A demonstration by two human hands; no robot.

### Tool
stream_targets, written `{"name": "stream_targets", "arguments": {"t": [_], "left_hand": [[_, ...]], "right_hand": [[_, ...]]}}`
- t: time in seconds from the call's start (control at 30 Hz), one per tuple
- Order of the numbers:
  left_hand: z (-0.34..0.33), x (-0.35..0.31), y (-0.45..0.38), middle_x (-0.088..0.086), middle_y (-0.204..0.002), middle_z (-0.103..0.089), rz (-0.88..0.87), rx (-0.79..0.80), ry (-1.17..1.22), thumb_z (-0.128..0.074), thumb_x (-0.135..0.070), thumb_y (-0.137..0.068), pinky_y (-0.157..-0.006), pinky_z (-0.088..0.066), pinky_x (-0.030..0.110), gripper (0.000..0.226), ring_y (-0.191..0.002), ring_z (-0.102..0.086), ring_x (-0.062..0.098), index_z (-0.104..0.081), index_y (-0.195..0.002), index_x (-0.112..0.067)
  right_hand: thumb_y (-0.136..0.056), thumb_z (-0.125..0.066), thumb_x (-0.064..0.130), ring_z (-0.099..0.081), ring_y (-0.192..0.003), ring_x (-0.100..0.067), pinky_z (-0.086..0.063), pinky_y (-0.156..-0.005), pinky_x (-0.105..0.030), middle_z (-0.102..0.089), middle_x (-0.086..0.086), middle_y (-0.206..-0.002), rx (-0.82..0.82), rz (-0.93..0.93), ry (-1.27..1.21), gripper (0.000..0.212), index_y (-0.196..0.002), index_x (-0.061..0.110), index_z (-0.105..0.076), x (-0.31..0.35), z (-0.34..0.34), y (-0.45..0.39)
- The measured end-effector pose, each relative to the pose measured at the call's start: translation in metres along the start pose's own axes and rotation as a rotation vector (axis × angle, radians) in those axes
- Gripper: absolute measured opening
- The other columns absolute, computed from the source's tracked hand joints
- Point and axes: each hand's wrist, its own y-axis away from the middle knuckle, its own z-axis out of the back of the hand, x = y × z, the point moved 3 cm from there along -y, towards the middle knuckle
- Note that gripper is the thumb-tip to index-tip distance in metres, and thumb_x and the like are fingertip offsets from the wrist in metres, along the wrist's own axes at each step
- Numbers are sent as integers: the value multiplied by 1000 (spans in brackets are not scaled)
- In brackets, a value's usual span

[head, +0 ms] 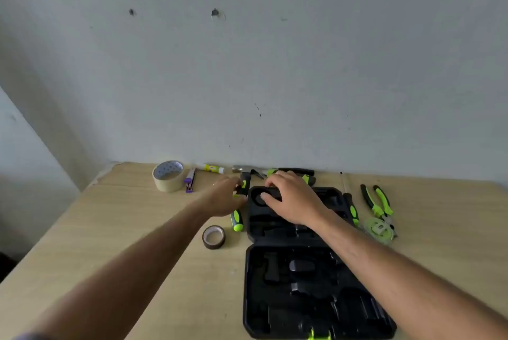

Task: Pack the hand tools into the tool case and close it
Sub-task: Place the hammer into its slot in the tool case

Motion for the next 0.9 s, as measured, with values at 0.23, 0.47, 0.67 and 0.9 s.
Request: {"name": "stream_targets", "arguments": {"t": [0.23,0.47,0.67,0.9], "left_hand": [[-15,0,6,11,-127,-65,1,-100,-38,-64,-32,-91,-97,-47,38,48,-118,-59,29,-56,-133,-10],[-43,4,10,22,-133,-58,35,-233,-232,-42,-30,-100,-112,-31,51,54,-133,-42,46,-37,-151,-13],[-32,0,18,24,-131,-58,23,-280,-272,-41,-24,-103,-107,-34,48,44,-129,-44,46,-44,-143,-5],[-18,-12,41,19,-119,-63,-83,-429,-232,-46,-23,-103,-95,-39,44,38,-114,-53,40,-51,-136,-6]], "right_hand": [[-97,-58,47,-55,-105,-20,-49,-90,-41,-63,4,-110,-108,0,-44,34,-114,19,-65,-10,-26,18],[-96,-59,47,-54,-107,-20,-50,-91,-43,-64,5,-112,-195,30,-96,33,-111,18,-65,-7,-39,39],[-95,-59,49,-53,-109,-20,-49,-94,-43,-65,5,-110,-198,18,-127,35,-112,19,-66,1,-30,50],[-95,-62,48,-48,-121,-19,-44,-102,-37,-62,1,-124,-177,-51,-220,42,-124,18,-66,6,-26,47]]}}
